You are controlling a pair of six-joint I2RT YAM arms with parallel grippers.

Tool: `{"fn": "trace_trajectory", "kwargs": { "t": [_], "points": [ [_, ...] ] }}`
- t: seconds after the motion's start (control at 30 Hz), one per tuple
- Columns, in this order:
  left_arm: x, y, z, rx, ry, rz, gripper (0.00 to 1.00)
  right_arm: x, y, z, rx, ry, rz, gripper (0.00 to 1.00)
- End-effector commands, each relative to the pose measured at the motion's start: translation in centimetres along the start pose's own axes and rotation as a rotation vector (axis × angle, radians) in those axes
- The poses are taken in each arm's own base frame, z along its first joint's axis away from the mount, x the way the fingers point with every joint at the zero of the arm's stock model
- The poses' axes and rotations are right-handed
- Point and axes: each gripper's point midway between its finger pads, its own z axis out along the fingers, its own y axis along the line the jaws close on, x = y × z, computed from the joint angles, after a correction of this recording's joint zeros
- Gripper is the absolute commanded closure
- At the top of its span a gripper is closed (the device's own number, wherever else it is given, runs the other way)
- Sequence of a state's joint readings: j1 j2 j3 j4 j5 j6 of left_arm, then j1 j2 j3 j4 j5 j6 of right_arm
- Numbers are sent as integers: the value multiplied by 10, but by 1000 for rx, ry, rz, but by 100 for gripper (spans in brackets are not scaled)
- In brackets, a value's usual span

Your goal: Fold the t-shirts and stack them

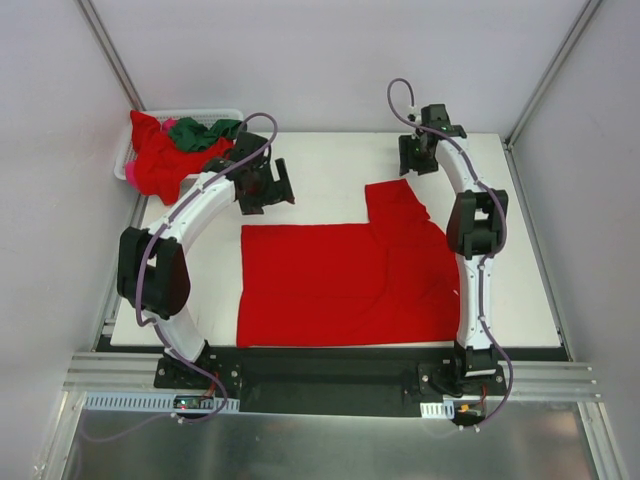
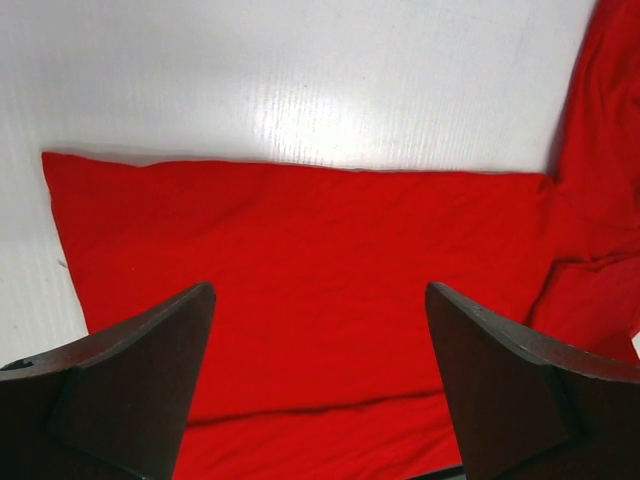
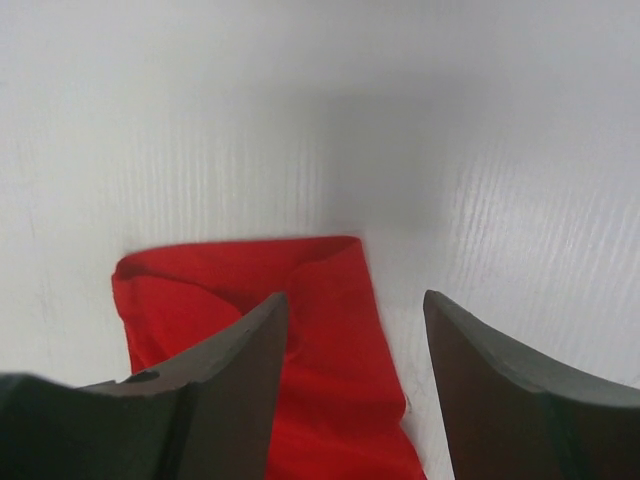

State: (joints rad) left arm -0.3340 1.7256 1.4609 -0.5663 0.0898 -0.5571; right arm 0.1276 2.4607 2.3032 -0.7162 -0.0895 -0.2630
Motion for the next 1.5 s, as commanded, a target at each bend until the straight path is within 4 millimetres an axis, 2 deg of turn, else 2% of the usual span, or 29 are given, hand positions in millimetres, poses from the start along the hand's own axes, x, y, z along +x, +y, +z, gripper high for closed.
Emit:
{"fn": "trace_trajectory", "kwargs": {
  "t": [0.0, 0.2, 0.37, 0.47, 0.6, 0.63, 0.67, 0.7, 0.73, 0.77, 0.8, 0.9, 0.97, 1.03, 1.13, 1.17, 1.2, 1.3, 1.47],
  "points": [
    [-8, 11, -17, -30, -37, 13, 13, 12, 5, -8, 27, 56, -73, 40],
    [-10, 16, -18, -37, -36, 18, 13, 48, -4, -3, 111, 157, -161, 46],
    [-10, 20, -19, -39, -32, 20, 13, 56, -11, 0, 159, 183, -168, 50],
    [-9, 23, -19, -43, -30, 15, 13, 56, -14, -2, 176, 181, -167, 58],
    [-4, 26, -19, -46, -20, 13, 13, 69, -15, -16, 158, 210, -128, 59],
    [-4, 26, -19, -46, -20, 13, 13, 82, -13, -17, 139, 244, -100, 58],
    [-4, 27, -20, -48, -21, 12, 13, 87, -9, -20, 103, 254, -76, 58],
    [-2, 28, -22, -47, -22, 13, 13, 83, -11, -32, 93, 235, -47, 57],
    [-2, 29, -22, -49, -21, 12, 13, 94, -7, -34, 64, 256, 1, 57],
    [-1, 29, -22, -51, -21, 12, 13, 92, -5, -39, 38, 243, 28, 54],
    [-1, 30, -22, -53, -22, 10, 13, 90, -11, -43, 38, 229, 61, 52],
    [-2, 29, -21, -50, -21, 9, 13, 66, -20, -56, 28, 133, 168, 47],
    [-2, 30, -20, -52, -17, 4, 13, 39, -18, -61, -28, 47, 258, 46],
    [-1, 29, -18, -46, -8, -1, 13, 23, -26, -60, -44, -8, 322, 46],
    [1, 30, -16, -51, -2, -8, 13, 3, -27, -56, -79, -64, 381, 46],
    [1, 30, -17, -51, -6, -9, 13, 5, -27, -49, -89, -51, 386, 47],
    [1, 31, -17, -55, -6, -12, 13, -1, -26, -50, -100, -62, 383, 47],
    [4, 34, -16, -66, -6, -11, 13, -1, -18, -41, -121, -52, 358, 47],
    [4, 36, -14, -74, 0, -13, 13, 12, -11, -27, -93, 4, 312, 46]
  ]
}}
